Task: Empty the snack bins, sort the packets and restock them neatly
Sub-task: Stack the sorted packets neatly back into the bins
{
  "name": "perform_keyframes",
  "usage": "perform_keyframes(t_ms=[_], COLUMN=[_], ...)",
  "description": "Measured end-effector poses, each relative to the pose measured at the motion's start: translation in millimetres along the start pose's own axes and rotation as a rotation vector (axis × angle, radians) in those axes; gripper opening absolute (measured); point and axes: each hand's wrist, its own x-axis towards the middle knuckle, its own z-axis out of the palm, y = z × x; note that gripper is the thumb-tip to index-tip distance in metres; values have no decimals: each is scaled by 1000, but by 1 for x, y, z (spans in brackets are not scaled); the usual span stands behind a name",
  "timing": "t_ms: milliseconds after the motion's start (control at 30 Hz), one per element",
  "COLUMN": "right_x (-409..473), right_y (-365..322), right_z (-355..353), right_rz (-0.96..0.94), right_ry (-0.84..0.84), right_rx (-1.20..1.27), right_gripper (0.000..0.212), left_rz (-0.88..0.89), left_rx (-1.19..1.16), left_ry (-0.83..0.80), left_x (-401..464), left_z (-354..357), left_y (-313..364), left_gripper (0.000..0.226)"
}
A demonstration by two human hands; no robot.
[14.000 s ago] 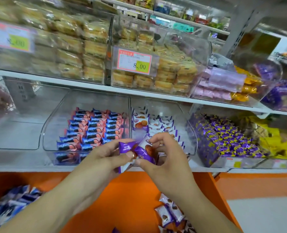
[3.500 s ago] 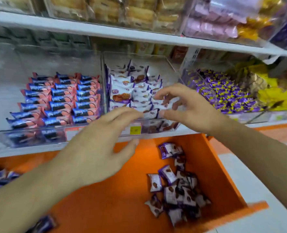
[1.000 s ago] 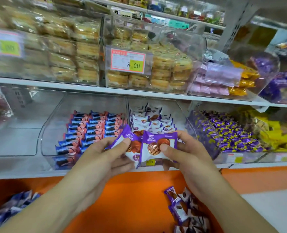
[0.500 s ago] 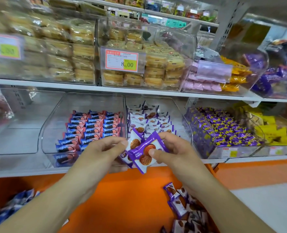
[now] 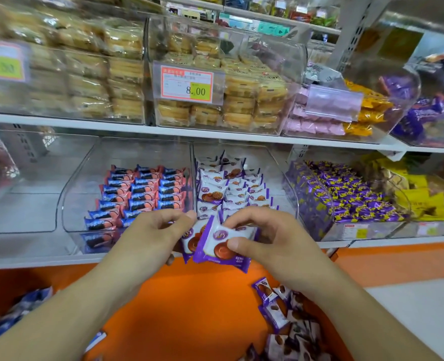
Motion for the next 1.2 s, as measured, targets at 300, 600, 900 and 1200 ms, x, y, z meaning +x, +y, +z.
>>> perform_keyframes(t_ms=[300,600,900,1200], right_x=[-2,0,9,80], right_y=[-1,4,11,41], right_z=[9,4,-9,-60], right_rz=[-52,-55,-46,-54], right_ry=[146,74,-48,115], right_rx=[-210,-292,-343,-417], right_gripper=[23,40,60,48], left_rz=[80,98,212,411], left_rx=[-19,46,169,641], left_ry=[-264,-252,-213,-36], left_x=[-6,-9,1,59], left_z=[2,9,22,1], left_y=[8,9,9,11], left_gripper=[45,39,67,68])
